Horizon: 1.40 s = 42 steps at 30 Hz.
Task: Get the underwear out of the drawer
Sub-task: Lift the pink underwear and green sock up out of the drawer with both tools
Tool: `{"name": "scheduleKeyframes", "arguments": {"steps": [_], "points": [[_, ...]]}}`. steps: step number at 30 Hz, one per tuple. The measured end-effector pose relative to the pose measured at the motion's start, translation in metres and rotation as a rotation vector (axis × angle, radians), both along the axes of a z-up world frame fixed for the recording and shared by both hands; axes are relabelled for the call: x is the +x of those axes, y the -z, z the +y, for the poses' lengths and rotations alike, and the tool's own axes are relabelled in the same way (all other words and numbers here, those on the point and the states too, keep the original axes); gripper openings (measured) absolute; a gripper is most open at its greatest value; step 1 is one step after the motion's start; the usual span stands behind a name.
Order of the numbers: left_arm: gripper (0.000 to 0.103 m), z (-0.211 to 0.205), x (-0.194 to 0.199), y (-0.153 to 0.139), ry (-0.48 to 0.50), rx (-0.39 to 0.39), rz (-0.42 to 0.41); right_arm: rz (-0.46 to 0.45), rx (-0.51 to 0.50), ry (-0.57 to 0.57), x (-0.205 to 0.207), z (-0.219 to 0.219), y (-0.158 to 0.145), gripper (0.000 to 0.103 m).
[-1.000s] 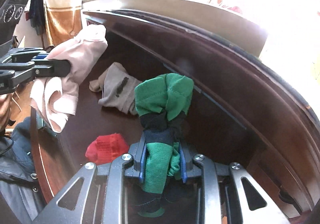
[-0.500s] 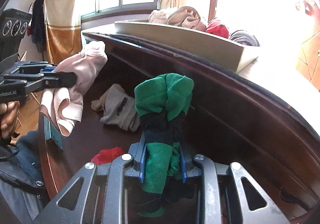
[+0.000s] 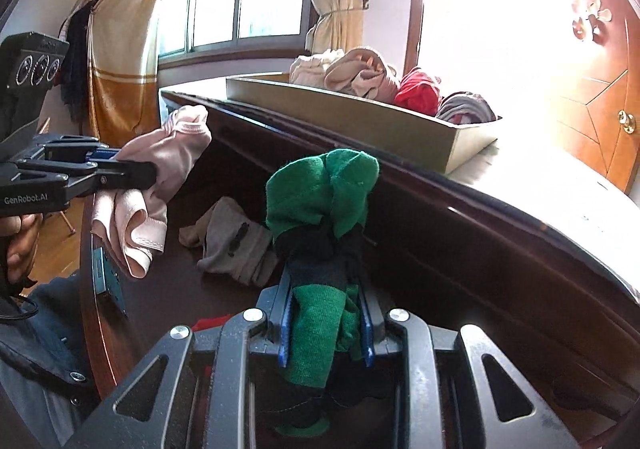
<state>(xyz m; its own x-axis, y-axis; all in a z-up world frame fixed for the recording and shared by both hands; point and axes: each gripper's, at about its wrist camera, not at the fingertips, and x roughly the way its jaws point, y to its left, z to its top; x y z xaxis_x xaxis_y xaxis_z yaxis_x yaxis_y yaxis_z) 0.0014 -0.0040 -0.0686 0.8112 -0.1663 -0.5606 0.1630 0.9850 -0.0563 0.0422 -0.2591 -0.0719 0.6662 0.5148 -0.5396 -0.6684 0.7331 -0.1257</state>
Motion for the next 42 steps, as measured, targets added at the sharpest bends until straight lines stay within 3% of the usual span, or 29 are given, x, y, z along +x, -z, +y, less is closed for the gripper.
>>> {"name": "scheduleKeyframes", "arguments": {"steps": [23, 42], "points": [[0.016, -0.004, -0.010, -0.006, -0.022, 0.057, -0.086, -0.116, 0.074, 0.004, -0.016, -0.010, -0.017, 0.028], [0.016, -0.007, -0.018, -0.011, -0.034, 0.103, -0.147, -0.212, 0.056, 0.009, -0.035, -0.008, -0.031, 0.028]]}}
